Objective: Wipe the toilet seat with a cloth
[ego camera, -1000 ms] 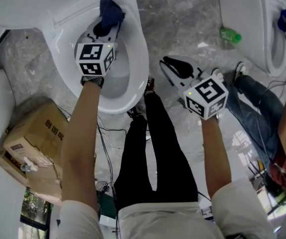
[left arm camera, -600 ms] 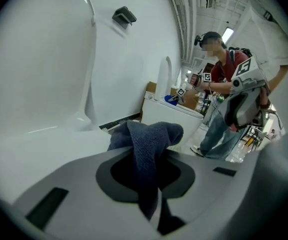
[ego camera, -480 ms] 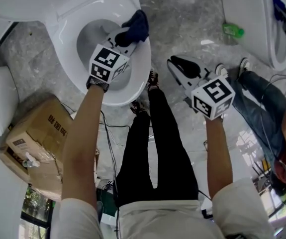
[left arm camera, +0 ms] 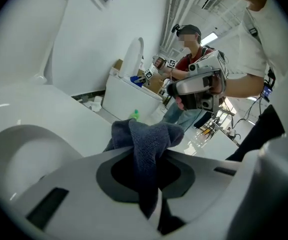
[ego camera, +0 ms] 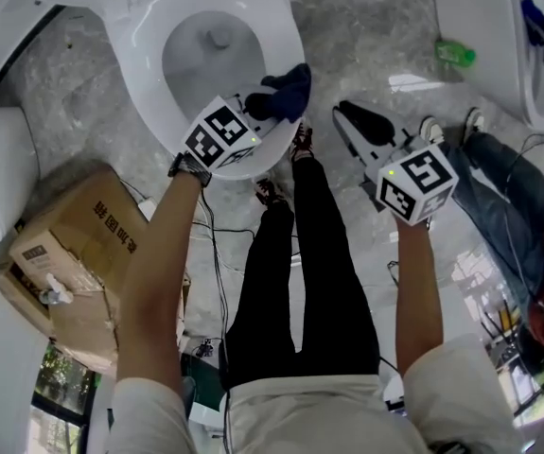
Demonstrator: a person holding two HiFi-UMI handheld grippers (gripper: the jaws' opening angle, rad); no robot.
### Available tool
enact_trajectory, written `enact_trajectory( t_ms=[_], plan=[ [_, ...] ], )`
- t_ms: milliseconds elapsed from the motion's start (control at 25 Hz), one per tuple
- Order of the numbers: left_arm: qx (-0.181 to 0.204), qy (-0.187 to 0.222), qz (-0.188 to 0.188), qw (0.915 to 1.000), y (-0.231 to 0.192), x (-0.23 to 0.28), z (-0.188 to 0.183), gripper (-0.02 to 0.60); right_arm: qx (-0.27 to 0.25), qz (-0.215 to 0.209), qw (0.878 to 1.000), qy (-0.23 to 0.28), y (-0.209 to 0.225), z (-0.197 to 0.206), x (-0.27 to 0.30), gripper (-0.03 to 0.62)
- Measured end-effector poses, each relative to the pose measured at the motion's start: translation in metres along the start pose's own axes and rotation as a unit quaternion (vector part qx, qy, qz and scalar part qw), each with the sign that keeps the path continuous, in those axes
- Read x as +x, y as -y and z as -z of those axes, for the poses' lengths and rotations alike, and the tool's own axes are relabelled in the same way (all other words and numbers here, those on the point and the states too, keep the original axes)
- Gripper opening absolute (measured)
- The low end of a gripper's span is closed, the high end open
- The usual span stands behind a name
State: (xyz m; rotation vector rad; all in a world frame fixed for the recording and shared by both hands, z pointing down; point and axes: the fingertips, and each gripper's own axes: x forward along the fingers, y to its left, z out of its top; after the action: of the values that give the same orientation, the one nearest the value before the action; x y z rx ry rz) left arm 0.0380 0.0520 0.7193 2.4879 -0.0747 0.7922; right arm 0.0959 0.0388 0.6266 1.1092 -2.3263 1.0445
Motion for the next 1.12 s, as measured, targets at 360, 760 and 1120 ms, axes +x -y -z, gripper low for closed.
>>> enact_trajectory(
  t_ms=[360,760,1120],
  plan=[
    [0.037,-0.095,0.066,0.9926,0.059,-0.022,0.058,0.043,-0.003,-0.016,1.0,0.011,-0.026,0.01,0.002,0.067],
    [0.048,-0.142,0.055,0.9872,0.085,-0.055,0.107,0.043,-0.02,-0.019,1.0,0.011,-0.054,0.021,0.002,0.067],
    [0.001,-0.141,-0.022,0.9898,0.061,-0.098,0.133,0.043,-0.033,-0.034,0.999,0.001,-0.077,0.028,0.009,0.067]
  ],
)
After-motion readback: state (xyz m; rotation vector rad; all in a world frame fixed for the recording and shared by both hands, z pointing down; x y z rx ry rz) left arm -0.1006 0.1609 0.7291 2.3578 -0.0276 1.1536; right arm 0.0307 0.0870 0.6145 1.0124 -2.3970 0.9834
